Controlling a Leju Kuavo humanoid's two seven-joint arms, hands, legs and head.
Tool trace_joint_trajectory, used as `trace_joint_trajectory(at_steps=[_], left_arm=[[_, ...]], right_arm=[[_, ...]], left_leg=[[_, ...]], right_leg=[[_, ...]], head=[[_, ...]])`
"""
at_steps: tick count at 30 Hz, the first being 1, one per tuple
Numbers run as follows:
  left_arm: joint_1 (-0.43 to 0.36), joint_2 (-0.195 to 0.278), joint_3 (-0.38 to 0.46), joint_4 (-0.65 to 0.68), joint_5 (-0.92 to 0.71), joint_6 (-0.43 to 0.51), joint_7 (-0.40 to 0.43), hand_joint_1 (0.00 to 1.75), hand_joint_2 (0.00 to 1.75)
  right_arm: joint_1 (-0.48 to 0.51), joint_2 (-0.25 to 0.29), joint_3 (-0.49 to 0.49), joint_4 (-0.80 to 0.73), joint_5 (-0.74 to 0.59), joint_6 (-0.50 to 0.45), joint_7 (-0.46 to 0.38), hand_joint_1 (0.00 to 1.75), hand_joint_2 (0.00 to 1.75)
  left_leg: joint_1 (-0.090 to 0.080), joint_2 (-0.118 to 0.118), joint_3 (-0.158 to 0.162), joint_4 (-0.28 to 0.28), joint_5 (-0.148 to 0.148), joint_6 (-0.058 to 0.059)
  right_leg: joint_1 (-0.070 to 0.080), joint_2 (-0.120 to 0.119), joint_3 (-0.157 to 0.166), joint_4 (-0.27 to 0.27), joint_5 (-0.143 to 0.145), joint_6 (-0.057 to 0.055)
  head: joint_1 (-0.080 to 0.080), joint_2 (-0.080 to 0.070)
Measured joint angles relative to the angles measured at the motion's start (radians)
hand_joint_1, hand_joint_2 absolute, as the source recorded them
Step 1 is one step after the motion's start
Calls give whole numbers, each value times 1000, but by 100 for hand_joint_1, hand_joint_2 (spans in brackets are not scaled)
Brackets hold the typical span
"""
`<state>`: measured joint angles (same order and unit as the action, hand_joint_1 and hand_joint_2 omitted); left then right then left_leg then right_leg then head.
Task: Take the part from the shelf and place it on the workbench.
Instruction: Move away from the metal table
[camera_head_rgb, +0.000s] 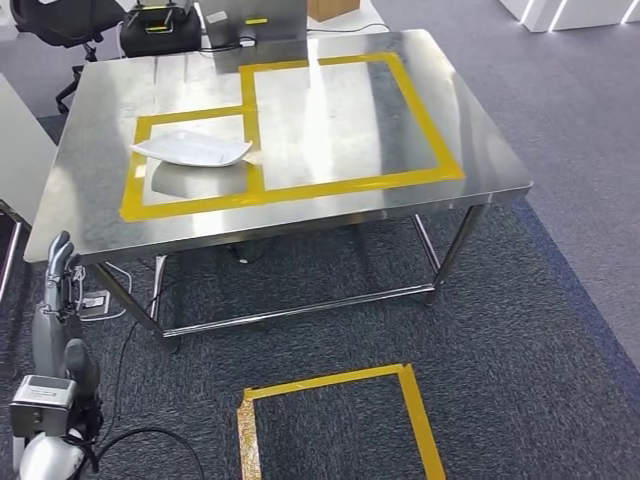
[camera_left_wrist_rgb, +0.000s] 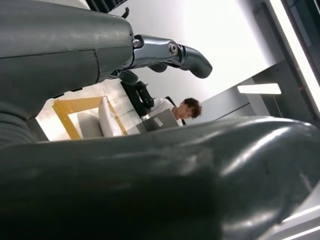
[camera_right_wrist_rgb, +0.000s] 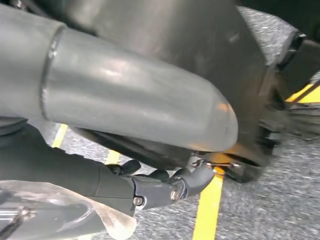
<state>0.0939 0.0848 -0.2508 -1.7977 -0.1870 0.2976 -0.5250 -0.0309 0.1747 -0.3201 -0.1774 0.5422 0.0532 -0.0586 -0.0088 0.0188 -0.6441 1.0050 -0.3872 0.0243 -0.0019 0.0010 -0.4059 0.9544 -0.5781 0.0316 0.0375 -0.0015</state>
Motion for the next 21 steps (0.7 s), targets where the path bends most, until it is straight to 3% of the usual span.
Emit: trace_joint_trajectory(at_steps=[2,3,4,6,7,8,10,11,12,14,15,18,19,21], left_arm=[[3,-7,14,17,23,-7,22,0,0],[6,-14,23,31,43,-11,37,0,0],[12,-22,34,51,60,-13,50,0,0],[29,-41,55,100,81,-7,65,0,0],[38,-49,63,126,82,0,67,0,0],[45,-56,70,152,83,6,72,0,0],[51,-71,86,210,83,24,99,0,0],[52,-78,99,247,84,35,113,0,0],[51,-85,115,292,87,43,122,0,0],[37,-95,155,414,105,41,116,0,0],[25,-99,178,491,117,32,109,0,0],[-21,-107,249,757,140,-9,82,0,0],[-40,-108,270,853,144,-27,75,0,0],[-74,-110,306,1041,147,-59,88,0,0]], right_arm=[[0,1,0,0,0,0,0,0,0],[1,2,-1,0,-1,0,1,0,0],[1,2,-2,1,-2,0,1,0,0],[2,4,-7,1,-6,0,2,0,0],[3,5,-11,1,-8,0,2,0,0],[3,5,-13,1,-9,0,2,0,0],[4,5,-17,1,-10,0,0,0,0],[4,5,-17,1,-10,0,-1,0,0],[3,6,-18,1,-9,0,-2,0,0],[4,6,-19,1,-4,-2,-2,0,0],[4,6,-19,1,-1,-3,-1,0,0],[6,6,-19,1,10,-7,-1,0,0],[7,6,-19,1,13,-9,-1,0,0],[7,6,-19,1,16,-13,3,0,0]], left_leg=[[3,-1,-7,-2,12,-11],[4,-3,-11,7,-7,-18],[6,-6,-16,32,-45,-24],[12,-10,-32,136,-154,-35],[14,-10,-38,200,-192,-38],[16,-10,-39,251,-205,-41],[20,-11,-4,265,-164,-43],[21,-11,37,219,-135,-43],[22,-13,87,150,-128,-40],[19,-18,163,21,-143,-32],[15,-20,176,-9,-156,-26],[13,-16,165,-26,-137,-3],[14,-14,158,-30,-127,6],[14,-7,138,-32,-107,18]], right_leg=[[0,-1,-16,-10,9,-13],[-2,-3,-26,-11,20,-20],[-4,-5,-37,-12,32,-27],[-4,-7,-63,-10,55,-36],[-4,-7,-76,-6,66,-36],[-4,-8,-93,1,78,-35],[-4,-8,-131,18,96,-32],[-4,-8,-151,29,104,-30],[-4,-7,-169,37,111,-27],[-4,-6,-190,47,125,-17],[-4,-5,-194,47,133,-11],[-9,-3,-206,48,141,9],[-9,-2,-219,70,119,13],[-10,-2,-259,172,37,18]], head=[[0,0],[0,0],[-2,0],[-6,0],[-8,0],[-9,0],[-9,0],[-9,0],[-9,0],[-8,0],[-9,0],[-12,0],[-10,0],[-6,0]])
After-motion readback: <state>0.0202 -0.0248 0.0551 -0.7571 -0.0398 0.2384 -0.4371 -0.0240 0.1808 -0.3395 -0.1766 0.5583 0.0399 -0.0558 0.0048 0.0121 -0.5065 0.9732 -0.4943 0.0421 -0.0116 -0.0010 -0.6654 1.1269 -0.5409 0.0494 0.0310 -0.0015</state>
